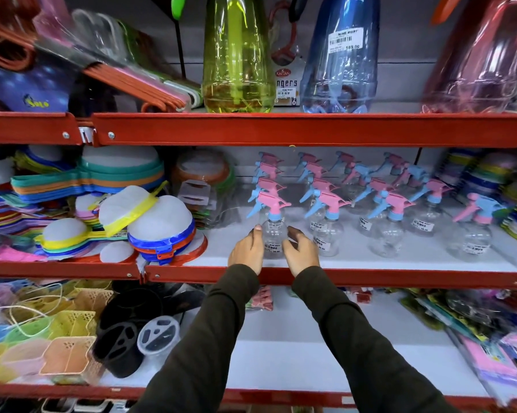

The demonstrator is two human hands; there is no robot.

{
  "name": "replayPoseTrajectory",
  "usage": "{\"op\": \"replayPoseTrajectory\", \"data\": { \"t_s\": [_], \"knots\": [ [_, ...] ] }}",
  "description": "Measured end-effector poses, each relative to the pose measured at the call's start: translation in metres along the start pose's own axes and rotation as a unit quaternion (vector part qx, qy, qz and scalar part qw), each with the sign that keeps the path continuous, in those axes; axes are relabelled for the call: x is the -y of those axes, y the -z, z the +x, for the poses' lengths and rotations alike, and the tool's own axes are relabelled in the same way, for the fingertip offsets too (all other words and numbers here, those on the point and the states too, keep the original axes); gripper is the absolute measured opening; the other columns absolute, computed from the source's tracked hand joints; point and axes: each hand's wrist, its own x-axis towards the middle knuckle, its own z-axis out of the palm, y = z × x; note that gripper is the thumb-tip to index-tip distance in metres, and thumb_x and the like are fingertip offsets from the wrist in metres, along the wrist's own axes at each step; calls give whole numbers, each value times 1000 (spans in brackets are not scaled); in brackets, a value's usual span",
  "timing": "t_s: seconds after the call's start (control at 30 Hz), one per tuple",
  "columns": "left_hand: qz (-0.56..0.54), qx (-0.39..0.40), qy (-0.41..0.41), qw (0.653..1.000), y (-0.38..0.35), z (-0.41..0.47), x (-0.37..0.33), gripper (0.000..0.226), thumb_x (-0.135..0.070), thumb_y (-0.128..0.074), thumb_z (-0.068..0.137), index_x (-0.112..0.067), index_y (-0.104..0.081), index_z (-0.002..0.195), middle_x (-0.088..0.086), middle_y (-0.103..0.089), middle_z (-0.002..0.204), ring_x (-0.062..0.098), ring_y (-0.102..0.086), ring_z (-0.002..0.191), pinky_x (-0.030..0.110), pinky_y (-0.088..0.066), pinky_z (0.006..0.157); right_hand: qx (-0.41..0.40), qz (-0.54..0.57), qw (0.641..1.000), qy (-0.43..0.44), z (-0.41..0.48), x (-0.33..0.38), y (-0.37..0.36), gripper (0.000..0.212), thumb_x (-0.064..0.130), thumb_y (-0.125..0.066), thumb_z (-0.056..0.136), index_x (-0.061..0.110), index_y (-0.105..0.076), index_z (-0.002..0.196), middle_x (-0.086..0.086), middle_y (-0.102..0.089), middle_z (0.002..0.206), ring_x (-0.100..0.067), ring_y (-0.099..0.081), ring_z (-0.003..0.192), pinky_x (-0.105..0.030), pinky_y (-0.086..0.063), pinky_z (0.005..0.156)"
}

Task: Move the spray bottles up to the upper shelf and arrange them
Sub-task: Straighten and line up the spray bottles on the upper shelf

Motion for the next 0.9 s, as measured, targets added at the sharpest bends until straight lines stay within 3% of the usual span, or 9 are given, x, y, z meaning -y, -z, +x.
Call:
{"op": "replayPoseTrajectory", "data": {
  "t_s": [0.1,0.2,0.3,0.37,0.43,0.5,0.6,0.73,0.9],
  "knots": [
    [12,6,-5,1000,-1,0,0,62,-52,-21,105,-11,-60,132,20,-58,140,35,-54,125,41,-38,111,-1,4,1000,-1,-1,2,0,44,13,-49,95,8,-50,138,-8,-56,140,-15,-57,113,-21,-39,98],
    [24,8,-5,1000,-2,-3,0,64,-54,-19,105,-14,-58,134,19,-58,140,35,-54,125,41,-39,110,-3,6,1000,-1,-3,2,2,47,14,-50,95,9,-46,141,-8,-53,142,-21,-57,121,-24,-41,101],
    [57,-86,-16,994,-4,-13,4,62,-54,-20,104,-14,-59,132,18,-65,129,34,-59,117,39,-44,99,-53,13,998,26,-11,0,10,40,10,-52,94,11,-51,134,-9,-54,134,-14,-59,102,-24,-45,94],
    [19,-170,-59,984,-9,-24,7,57,-51,-22,105,-17,-59,133,13,-67,127,30,-61,117,37,-46,99,-116,13,991,70,-17,-3,19,33,5,-52,91,11,-56,123,-9,-53,123,-3,-53,86,-22,-47,86],
    [-44,-197,-117,973,-22,-36,8,50,-47,-25,106,-21,-60,131,4,-68,127,23,-60,117,30,-45,99,-174,24,980,93,-19,-8,33,29,0,-52,88,11,-55,115,-8,-49,115,-6,-51,84,-23,-45,82],
    [-84,-174,-149,970,-40,-44,3,50,-47,-26,105,-22,-64,126,-3,-68,121,18,-61,114,25,-43,97,-202,38,975,80,-15,-15,48,30,1,-52,87,13,-53,115,-5,-44,114,-21,-52,95,-31,-45,89],
    [-106,-138,-161,971,-69,-49,-11,56,-53,-25,101,-22,-66,121,-3,-70,116,18,-65,109,31,-49,97,-201,45,978,20,-3,-24,70,36,8,-50,90,15,-49,125,-8,-41,125,-32,-48,115,-44,-40,105],
    [-39,-75,-121,989,-100,-43,-34,49,-43,-31,106,-15,-60,134,7,-64,135,26,-58,124,25,-39,100,-116,46,991,-43,12,-29,95,54,16,-45,96,15,-33,149,-11,-31,154,-29,-36,140,-39,-27,119],
    [27,16,-13,999,-115,-30,-57,65,-54,-18,104,-14,-47,146,16,-47,152,35,-46,136,39,-34,113,-20,21,997,-72,21,-30,111,52,21,-42,99,16,-32,150,-9,-36,156,-28,-38,142,-39,-29,119]
  ]
}}
